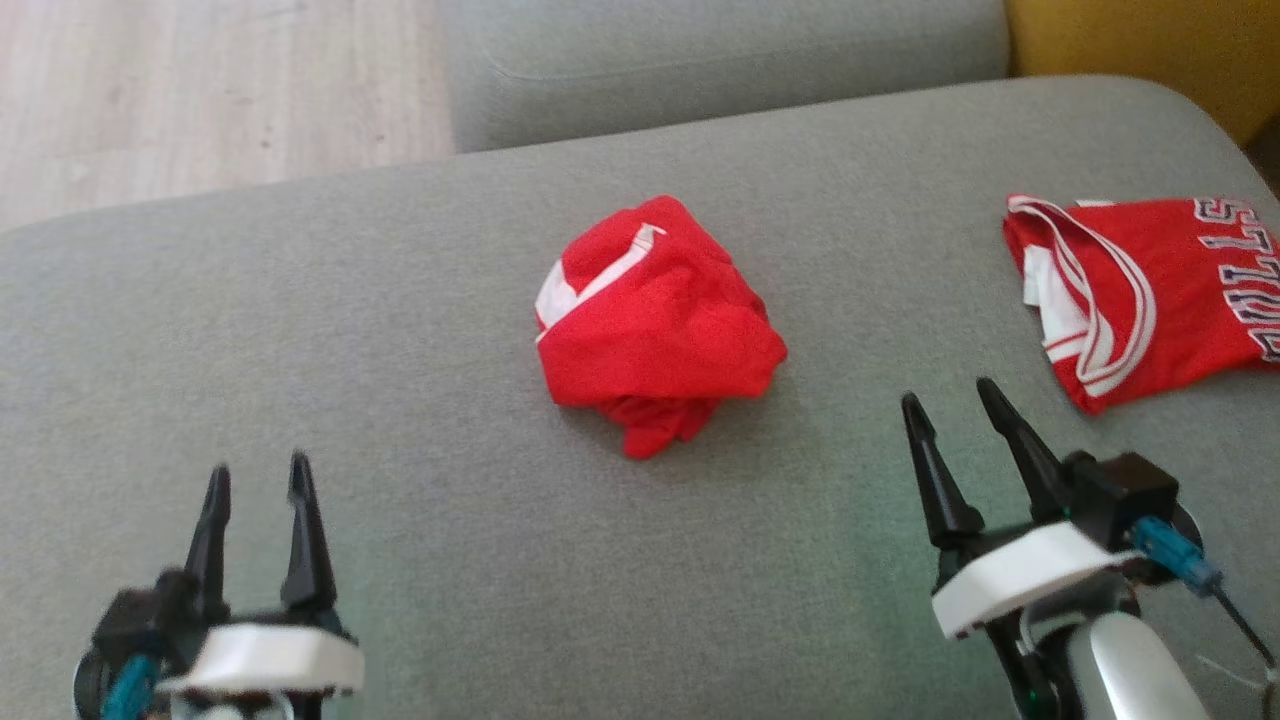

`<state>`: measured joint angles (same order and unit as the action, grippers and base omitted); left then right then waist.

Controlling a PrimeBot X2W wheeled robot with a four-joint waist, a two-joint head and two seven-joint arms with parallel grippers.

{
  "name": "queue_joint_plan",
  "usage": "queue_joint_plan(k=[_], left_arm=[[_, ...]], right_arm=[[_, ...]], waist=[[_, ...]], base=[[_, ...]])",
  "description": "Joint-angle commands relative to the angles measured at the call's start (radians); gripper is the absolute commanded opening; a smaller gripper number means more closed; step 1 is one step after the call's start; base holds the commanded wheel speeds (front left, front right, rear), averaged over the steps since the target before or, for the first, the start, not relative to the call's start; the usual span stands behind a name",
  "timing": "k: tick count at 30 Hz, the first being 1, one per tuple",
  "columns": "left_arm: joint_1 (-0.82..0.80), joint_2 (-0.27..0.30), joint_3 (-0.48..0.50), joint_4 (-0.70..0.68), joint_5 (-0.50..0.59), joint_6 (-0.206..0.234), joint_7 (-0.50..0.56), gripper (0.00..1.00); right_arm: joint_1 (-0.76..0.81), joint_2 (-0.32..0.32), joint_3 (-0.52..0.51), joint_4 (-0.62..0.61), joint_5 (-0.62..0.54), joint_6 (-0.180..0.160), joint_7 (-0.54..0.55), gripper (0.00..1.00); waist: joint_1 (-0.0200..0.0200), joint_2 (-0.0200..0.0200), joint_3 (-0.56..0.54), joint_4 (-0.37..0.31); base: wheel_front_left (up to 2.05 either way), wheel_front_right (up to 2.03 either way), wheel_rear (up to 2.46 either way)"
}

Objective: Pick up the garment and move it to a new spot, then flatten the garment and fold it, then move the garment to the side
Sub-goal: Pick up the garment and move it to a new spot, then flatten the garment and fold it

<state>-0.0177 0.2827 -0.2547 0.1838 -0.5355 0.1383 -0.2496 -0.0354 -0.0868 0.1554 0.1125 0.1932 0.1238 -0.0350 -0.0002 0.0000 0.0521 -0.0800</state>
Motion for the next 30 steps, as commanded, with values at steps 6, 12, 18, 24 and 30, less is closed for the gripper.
queue_joint_plan(k=[6,12,18,24,30], left_arm=[[0.031,0.035,0.056,-0.073,0.015,0.003,-0.012,1.00],[0.042,0.036,0.064,-0.087,0.022,0.000,-0.012,1.00],[0.036,0.036,0.055,-0.078,0.022,-0.009,-0.011,1.00],[0.027,0.031,0.041,-0.075,0.024,-0.008,-0.007,1.00],[0.001,0.031,0.040,-0.075,0.018,-0.013,-0.005,1.00]], right_arm=[[0.006,-0.002,-0.009,-0.010,-0.009,0.007,-0.009,1.00],[0.006,0.001,-0.011,-0.009,-0.006,0.007,-0.004,1.00],[0.000,0.004,0.006,-0.006,-0.001,0.007,0.005,1.00],[-0.046,0.001,0.054,-0.004,0.030,0.007,0.030,1.00],[-0.191,-0.001,0.096,0.065,0.090,0.007,0.181,1.00]], waist=[[0.0002,0.0000,-0.031,0.032],[0.0002,0.0000,-0.037,0.038],[0.0002,0.0000,-0.036,0.034],[0.0002,0.0000,-0.022,0.040],[0.0002,0.0000,0.017,0.056]], base=[[0.00,0.00,0.00],[0.00,0.00,0.00],[0.00,0.00,0.00],[0.00,0.00,0.00],[0.00,0.00,0.00]])
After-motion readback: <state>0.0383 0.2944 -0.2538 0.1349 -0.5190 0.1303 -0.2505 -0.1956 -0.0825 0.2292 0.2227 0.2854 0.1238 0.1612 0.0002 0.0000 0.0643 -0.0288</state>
